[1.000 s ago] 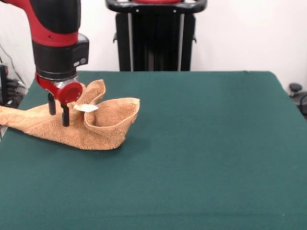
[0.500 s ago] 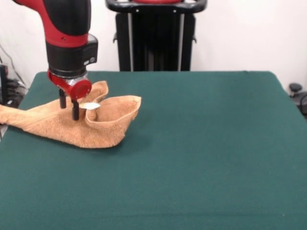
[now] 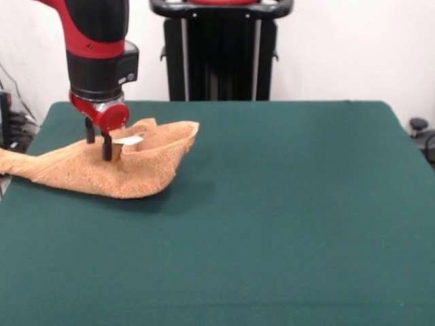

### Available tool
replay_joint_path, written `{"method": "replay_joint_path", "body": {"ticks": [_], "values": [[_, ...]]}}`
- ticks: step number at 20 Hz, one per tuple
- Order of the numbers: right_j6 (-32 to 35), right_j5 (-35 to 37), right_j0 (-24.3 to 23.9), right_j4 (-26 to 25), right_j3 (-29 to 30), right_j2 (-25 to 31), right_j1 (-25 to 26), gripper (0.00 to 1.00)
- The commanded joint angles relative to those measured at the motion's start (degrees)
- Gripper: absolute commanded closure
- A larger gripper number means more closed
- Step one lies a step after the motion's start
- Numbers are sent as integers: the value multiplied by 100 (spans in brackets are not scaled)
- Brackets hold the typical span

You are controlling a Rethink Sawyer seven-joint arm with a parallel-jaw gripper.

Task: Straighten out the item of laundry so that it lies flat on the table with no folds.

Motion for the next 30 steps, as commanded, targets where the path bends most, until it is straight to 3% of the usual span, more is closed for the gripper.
{"method": "replay_joint_path", "body": {"ticks": [1,8,15,22,30], "values": [[783,-221,-31,-223,822,248,191,0],[723,-21,-324,-133,1131,486,-59,0],[1335,-1106,-756,159,1166,1091,786,0],[1278,-789,-1402,424,1213,1690,885,0],[1338,-559,-1785,757,1018,2033,1236,0]]}}
